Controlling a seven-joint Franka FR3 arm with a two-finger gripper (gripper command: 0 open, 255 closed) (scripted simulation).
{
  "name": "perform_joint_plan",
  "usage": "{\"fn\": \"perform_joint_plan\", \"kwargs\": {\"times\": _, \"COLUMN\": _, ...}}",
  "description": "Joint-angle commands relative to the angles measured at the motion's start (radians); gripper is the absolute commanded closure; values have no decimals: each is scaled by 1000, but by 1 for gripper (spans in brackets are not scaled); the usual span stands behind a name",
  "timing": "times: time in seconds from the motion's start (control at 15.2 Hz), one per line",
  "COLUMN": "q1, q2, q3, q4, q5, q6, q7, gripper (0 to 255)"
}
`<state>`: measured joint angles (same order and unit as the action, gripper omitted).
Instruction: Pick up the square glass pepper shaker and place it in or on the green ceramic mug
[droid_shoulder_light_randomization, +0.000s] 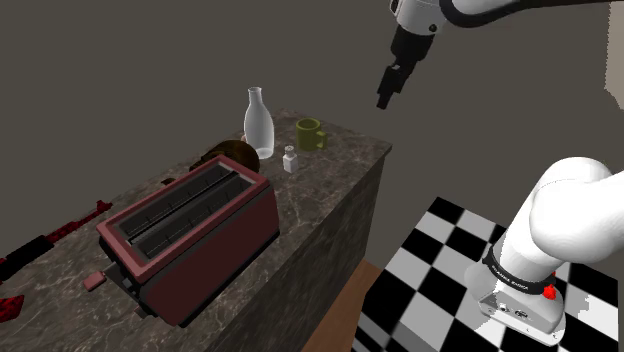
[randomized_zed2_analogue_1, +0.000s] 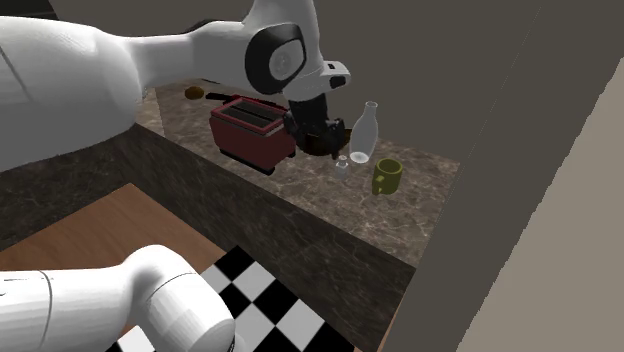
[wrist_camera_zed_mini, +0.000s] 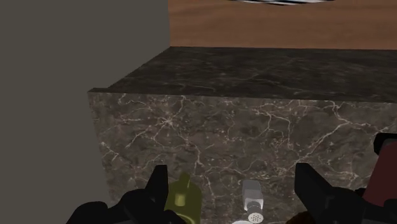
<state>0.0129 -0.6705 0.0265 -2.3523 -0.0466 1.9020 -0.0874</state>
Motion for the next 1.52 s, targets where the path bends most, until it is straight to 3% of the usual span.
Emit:
{"fn": "perform_joint_plan", "kwargs": {"times": 0.0, "q1": 3, "q2": 58, "q3": 16, "q4": -10, "q5": 3, "q6": 76, "q7": 23, "gripper": 0}}
{"fn": "perform_joint_plan", "kwargs": {"times": 0.73, "q1": 0, "q2": 424, "q3": 95, "q4": 74, "q5": -33, "q6": 386, "q7": 155, "gripper": 0}}
{"fn": "perform_joint_plan", "kwargs": {"times": 1.45, "q1": 15, "q2": 839, "q3": 133, "q4": 334, "q5": -171, "q6": 558, "q7": 326, "gripper": 0}}
